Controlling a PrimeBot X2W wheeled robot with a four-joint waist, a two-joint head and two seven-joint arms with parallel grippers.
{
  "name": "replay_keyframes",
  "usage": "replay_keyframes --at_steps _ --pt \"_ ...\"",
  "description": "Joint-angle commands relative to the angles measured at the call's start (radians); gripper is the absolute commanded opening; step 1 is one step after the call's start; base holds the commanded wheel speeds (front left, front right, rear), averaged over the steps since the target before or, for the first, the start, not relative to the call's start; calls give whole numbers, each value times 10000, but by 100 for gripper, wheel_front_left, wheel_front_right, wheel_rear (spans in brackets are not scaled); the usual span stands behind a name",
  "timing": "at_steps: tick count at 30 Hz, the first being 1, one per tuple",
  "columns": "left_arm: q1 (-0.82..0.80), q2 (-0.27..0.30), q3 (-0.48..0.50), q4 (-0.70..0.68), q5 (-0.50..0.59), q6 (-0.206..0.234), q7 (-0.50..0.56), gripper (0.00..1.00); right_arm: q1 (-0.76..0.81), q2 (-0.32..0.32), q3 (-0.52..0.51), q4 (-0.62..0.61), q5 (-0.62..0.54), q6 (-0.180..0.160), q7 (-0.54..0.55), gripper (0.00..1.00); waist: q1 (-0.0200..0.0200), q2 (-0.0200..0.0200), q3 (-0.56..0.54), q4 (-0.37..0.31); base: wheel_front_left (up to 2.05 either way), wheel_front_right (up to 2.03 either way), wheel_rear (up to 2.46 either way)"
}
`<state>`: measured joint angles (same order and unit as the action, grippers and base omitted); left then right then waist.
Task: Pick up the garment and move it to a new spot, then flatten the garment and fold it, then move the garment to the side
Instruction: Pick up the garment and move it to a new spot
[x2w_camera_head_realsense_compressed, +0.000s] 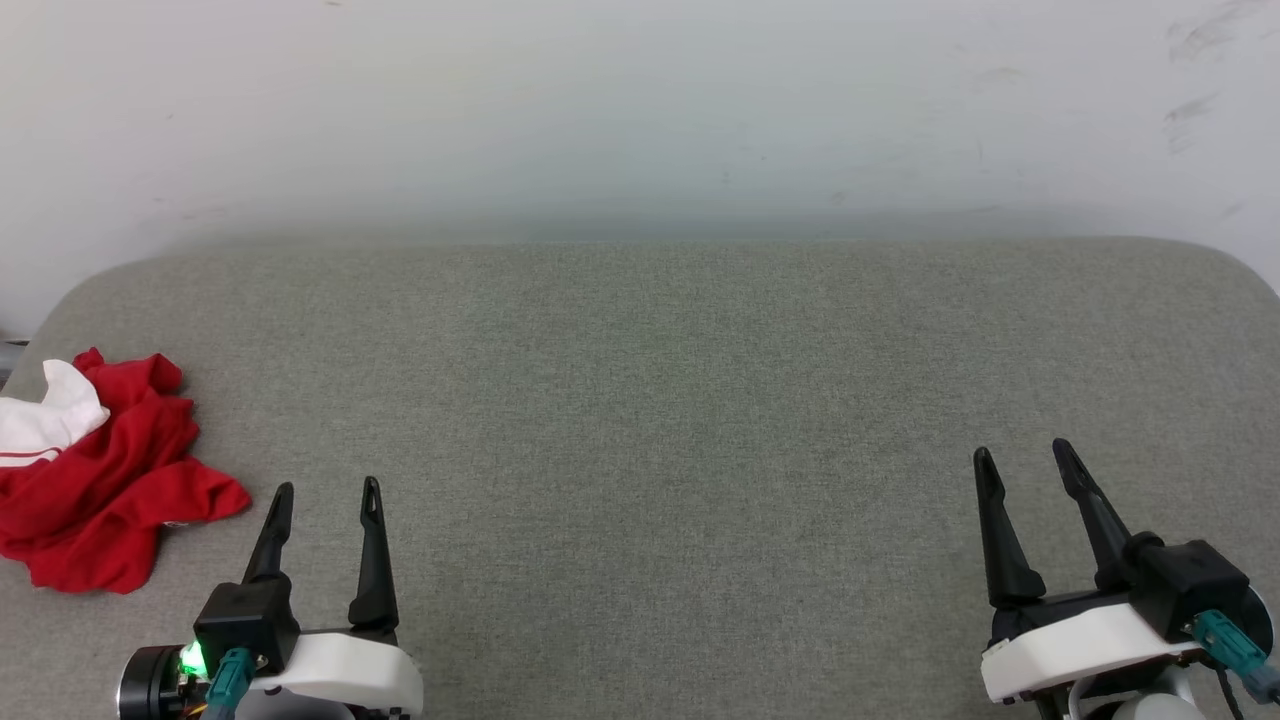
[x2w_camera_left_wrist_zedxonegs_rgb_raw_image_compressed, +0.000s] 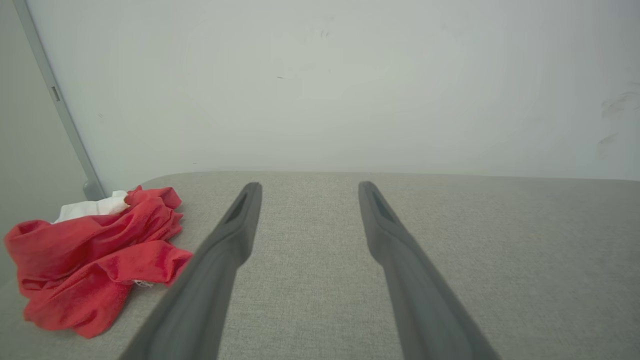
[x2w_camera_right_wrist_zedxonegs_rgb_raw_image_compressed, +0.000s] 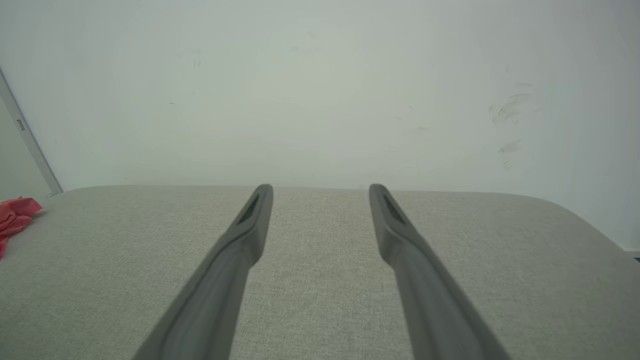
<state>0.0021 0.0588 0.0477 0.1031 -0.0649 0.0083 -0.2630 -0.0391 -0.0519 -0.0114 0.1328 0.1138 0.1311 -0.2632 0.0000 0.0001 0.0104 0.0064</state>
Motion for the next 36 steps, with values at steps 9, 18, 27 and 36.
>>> replay_keyframes --at_steps 9,18,27,36 --pt "44 -59 169 186 -72 -206 -28 100 83 31 43 59 113 -7 -25 100 0 -1 -26 6 0 0 0" --pt "25 -81 234 314 -98 -283 -28 100 103 31 73 97 183 -8 -25 100 0 -1 -51 23 0 0 0" --pt "5 -83 143 408 -175 -224 -28 100 123 31 72 89 137 -7 -25 100 0 -1 -59 56 0 0 0" --pt "-93 -83 168 485 -201 -203 -28 100 178 31 56 55 73 -7 -25 100 0 -1 -55 468 0 0 0"
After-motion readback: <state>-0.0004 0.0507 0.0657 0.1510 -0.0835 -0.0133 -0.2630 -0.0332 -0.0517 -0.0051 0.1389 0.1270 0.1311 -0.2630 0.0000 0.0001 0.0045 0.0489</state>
